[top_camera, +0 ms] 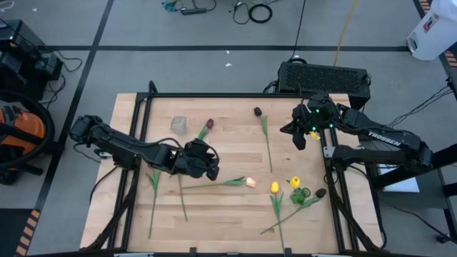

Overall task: Sort flowers into vase by color
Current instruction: Put the left red flower into the transparent vase

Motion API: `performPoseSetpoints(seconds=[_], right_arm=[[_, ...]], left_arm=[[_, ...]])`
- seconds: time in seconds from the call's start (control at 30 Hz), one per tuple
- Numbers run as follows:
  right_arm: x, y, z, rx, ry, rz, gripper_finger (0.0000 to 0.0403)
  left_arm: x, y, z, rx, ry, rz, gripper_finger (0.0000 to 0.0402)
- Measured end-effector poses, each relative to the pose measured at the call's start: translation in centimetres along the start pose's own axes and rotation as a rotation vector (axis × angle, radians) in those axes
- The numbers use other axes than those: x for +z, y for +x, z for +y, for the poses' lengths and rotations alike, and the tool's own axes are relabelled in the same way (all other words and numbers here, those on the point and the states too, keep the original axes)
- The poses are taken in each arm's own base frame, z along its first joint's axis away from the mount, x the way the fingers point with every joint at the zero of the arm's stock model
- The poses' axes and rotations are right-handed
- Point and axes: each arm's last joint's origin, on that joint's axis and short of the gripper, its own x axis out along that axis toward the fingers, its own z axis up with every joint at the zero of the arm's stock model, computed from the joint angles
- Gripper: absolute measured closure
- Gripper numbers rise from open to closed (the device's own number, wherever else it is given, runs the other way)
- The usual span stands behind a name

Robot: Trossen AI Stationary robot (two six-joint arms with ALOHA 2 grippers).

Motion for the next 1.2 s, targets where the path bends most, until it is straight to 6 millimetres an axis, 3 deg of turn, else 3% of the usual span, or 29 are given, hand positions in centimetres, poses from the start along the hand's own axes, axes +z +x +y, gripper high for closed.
performPoseSetpoints(seconds=[0.47,0.57,0.87,1.07,1.2], right_arm=[[0.0,0.0,0.0,-0.001,0.025,-0.001,0.0403],[0.0,0.0,0.0,-0.001,0.030,-0.001,0.0403],[0.0,0.0,0.0,-0.004,0.030,-0.002,0.0403],[0.0,0.0,0.0,-0.006,0.028,-0.002,0.0403],[0.0,0.0,0.0,-0.006,0.022,-0.002,0.0403]], left_arm=[[0.0,0.1,0.1,-0.005,0.072,0.025,0.0259],[0.0,0.1,0.1,-0.005,0.078,0.026,0.0238],[0.1,0.1,0.0,-0.018,0.033,0.028,0.0118],[0.1,0.2,0.2,-0.017,-0.036,0.049,0.0109],[-0.1,0.3,1.9,0.103,-0.130,0.155,0.0112]])
